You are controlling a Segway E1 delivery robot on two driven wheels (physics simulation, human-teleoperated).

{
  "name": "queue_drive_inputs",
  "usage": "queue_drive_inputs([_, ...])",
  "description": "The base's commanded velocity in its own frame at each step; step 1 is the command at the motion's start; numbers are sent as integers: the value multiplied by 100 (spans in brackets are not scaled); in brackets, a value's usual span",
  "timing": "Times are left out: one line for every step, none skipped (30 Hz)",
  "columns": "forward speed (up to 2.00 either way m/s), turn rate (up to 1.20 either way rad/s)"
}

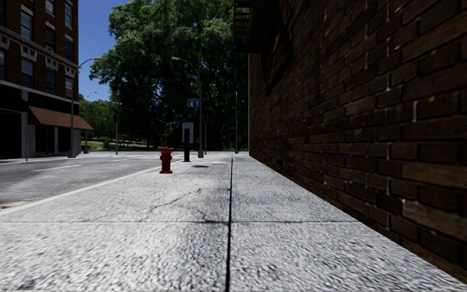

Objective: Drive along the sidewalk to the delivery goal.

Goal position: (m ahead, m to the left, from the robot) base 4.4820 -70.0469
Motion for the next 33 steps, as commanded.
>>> queue_drive_inputs([195,0])
queue_drive_inputs([195,0])
queue_drive_inputs([195,0])
queue_drive_inputs([195,0])
queue_drive_inputs([195,0])
queue_drive_inputs([195,0])
queue_drive_inputs([195,0])
queue_drive_inputs([195,0])
queue_drive_inputs([195,0])
queue_drive_inputs([195,0])
queue_drive_inputs([195,0])
queue_drive_inputs([195,0])
queue_drive_inputs([195,0])
queue_drive_inputs([195,0])
queue_drive_inputs([195,0])
queue_drive_inputs([195,0])
queue_drive_inputs([195,0])
queue_drive_inputs([195,0])
queue_drive_inputs([195,0])
queue_drive_inputs([195,0])
queue_drive_inputs([195,0])
queue_drive_inputs([195,0])
queue_drive_inputs([195,0])
queue_drive_inputs([195,0])
queue_drive_inputs([195,0])
queue_drive_inputs([195,0])
queue_drive_inputs([195,0])
queue_drive_inputs([195,0])
queue_drive_inputs([195,0])
queue_drive_inputs([195,0])
queue_drive_inputs([195,0])
queue_drive_inputs([195,0])
queue_drive_inputs([195,0])
